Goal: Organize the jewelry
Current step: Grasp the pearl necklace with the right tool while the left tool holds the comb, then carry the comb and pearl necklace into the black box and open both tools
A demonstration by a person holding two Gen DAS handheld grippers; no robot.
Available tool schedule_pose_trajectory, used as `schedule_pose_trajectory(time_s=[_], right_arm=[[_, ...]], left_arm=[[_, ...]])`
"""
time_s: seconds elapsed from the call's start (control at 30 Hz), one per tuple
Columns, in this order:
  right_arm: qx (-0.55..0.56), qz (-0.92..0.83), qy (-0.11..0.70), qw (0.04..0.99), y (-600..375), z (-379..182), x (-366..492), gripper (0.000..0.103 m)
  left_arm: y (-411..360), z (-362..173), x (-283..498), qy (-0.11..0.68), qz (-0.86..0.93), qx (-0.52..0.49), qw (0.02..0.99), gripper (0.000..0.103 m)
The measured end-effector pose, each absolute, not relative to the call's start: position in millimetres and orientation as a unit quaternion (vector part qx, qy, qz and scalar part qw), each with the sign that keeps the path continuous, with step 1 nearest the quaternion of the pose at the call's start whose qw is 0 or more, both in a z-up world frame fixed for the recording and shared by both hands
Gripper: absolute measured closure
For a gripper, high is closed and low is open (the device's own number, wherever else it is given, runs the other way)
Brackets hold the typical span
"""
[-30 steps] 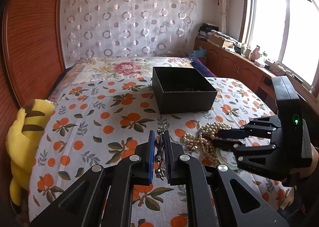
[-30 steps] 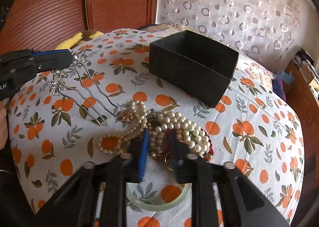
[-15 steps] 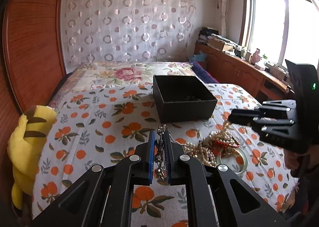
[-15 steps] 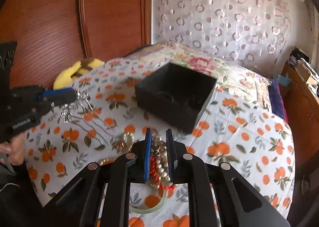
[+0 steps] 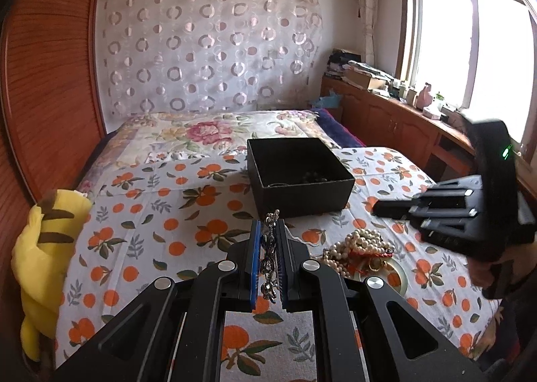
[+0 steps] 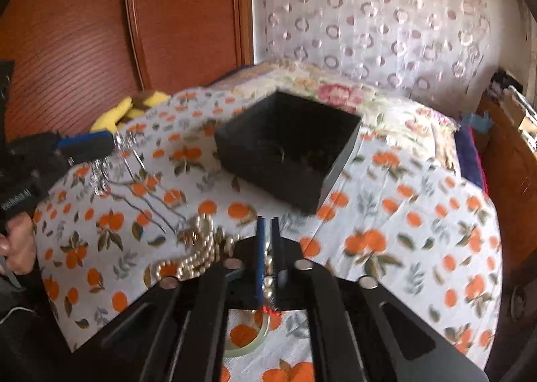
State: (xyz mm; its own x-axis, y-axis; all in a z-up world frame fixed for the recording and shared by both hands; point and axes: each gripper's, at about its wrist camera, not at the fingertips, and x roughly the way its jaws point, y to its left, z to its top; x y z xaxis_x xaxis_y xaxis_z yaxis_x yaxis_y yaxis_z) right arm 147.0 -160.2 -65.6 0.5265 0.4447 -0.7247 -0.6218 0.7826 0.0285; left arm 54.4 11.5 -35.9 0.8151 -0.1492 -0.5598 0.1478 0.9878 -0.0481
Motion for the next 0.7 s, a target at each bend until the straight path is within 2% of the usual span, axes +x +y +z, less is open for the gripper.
schedule_pose_trajectory(time_s=[0.07, 0.27, 0.33, 0.37, 0.47, 0.7], right_arm=[[-0.110, 0.317, 0.387, 0.859, -157, -75, 146, 0.070], [-0.125, 0.308, 0.413, 0.848, -143, -98, 149, 0.069], [-0.123, 0.304, 0.417, 0.848, -144, -101, 152, 0.075], [-0.118, 0.306, 0.418, 0.847, -146, -100, 153, 0.082], [-0.112, 0.310, 0.409, 0.851, -151, -92, 152, 0.094], [-0.093, 0.304, 0.372, 0.872, -168, -60, 155, 0.095]], left_arm=[[12, -38, 55, 0.296, -0.078, -0.001, 0.952, 0.095], [13, -41, 56, 0.299, -0.078, -0.003, 0.951, 0.095], [13, -41, 56, 0.298, -0.077, -0.003, 0.951, 0.095], [13, -41, 56, 0.298, -0.077, -0.002, 0.951, 0.095], [12, -41, 56, 0.296, -0.077, -0.001, 0.952, 0.095], [9, -34, 62, 0.289, -0.080, 0.002, 0.954, 0.095]])
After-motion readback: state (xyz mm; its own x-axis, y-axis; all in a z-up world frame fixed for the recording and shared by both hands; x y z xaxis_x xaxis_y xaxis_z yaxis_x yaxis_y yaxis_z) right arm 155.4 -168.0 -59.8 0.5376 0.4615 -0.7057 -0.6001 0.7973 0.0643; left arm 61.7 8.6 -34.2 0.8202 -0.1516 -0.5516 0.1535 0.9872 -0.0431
